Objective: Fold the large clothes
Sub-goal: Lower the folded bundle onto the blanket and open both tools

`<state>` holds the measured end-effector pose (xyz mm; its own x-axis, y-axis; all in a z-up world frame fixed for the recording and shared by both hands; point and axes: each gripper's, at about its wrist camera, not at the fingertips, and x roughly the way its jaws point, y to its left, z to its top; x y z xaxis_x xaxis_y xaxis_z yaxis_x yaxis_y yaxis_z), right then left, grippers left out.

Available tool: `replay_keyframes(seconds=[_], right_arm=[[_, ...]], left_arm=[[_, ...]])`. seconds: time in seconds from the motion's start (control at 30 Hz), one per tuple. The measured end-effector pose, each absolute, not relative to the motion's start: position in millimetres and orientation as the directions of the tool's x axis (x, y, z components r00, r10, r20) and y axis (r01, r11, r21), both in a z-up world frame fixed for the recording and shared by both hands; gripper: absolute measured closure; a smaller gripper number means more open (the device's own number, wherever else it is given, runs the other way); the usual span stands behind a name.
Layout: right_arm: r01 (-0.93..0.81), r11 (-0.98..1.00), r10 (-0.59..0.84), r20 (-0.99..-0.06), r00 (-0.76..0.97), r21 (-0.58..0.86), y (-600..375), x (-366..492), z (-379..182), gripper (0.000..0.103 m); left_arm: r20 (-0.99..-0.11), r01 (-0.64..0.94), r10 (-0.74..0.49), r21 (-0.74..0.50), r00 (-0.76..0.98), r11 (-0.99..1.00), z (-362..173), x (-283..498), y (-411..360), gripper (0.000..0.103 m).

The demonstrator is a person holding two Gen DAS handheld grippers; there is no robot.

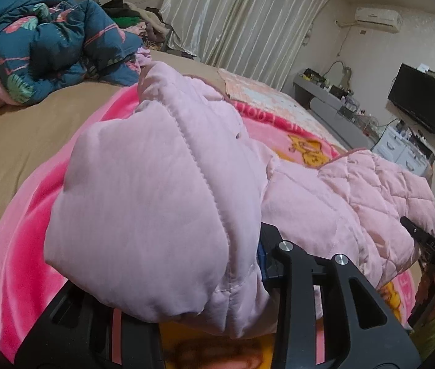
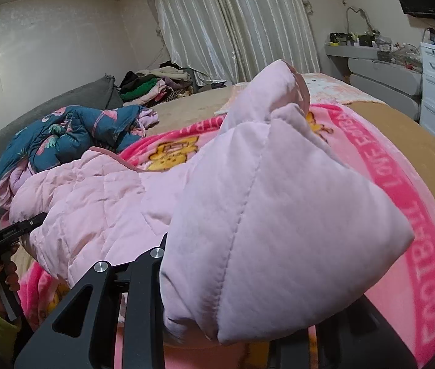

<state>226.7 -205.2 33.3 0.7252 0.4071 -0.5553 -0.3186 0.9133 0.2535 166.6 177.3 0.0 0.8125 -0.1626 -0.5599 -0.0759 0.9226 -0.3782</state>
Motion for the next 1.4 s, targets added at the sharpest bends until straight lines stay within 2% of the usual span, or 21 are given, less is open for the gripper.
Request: replay_keyframes(seconds=[0.23,0.37,0.43,0.5,0.57,0.7,0.87,1.07,1.4], right_arm=[[-0.180,0.920,0.371,-0.628,0.684,0.348,-227.7,216.4,-9.7,0.066],[-0.119,0.909,0.373,-0.650,0.662,0.400,-237.5,215.1,-24.2,0.055],[-0.090,0.911,0.358,-0.666,0.654,0.402,-238.4,214.7,-26.3,0.047],[-0.061,0.914,0.341,-0.682,0.647,0.400,-242.4,211.9,-27.9,0.036],[-0.035,0.913,0.333,-0.691,0.642,0.406,-248.0,206.5,-29.5,0.020],[0.011,0.922,0.292,-0.711,0.640,0.388,-255.3,192.5,-27.8,0.005],[0.052,0.947,0.201,-0.708,0.677,0.319,-263.0,159.5,-10.9,0.004],[0.017,0.972,0.136,-0.623,0.770,0.233,-265.7,111.3,24.6,0.004],[-0.118,0.938,0.299,-0.585,0.754,0.326,-246.4,55.5,43.7,0.004]], left_arm=[[-0.608,-0.113,-0.156,-0.380,0.778,0.918,-26.2,153.7,181.5,0.066],[-0.625,-0.142,-0.151,-0.394,0.766,0.908,-38.3,149.9,186.0,0.057],[-0.625,-0.150,-0.147,-0.396,0.767,0.906,-41.3,148.3,187.8,0.052],[-0.632,-0.164,-0.144,-0.403,0.761,0.900,-44.1,146.0,189.3,0.042],[-0.636,-0.174,-0.141,-0.407,0.758,0.897,-45.6,142.6,190.2,0.036],[-0.652,-0.198,-0.126,-0.399,0.748,0.895,-46.5,132.6,192.1,0.018],[-0.656,-0.206,-0.111,-0.387,0.746,0.899,-38.5,109.2,189.1,0.009],[-0.621,-0.208,-0.041,-0.322,0.783,0.924,-13.9,60.3,178.5,0.009],[-0.569,-0.123,-0.075,-0.303,0.819,0.945,15.4,-6.6,133.1,0.009]])
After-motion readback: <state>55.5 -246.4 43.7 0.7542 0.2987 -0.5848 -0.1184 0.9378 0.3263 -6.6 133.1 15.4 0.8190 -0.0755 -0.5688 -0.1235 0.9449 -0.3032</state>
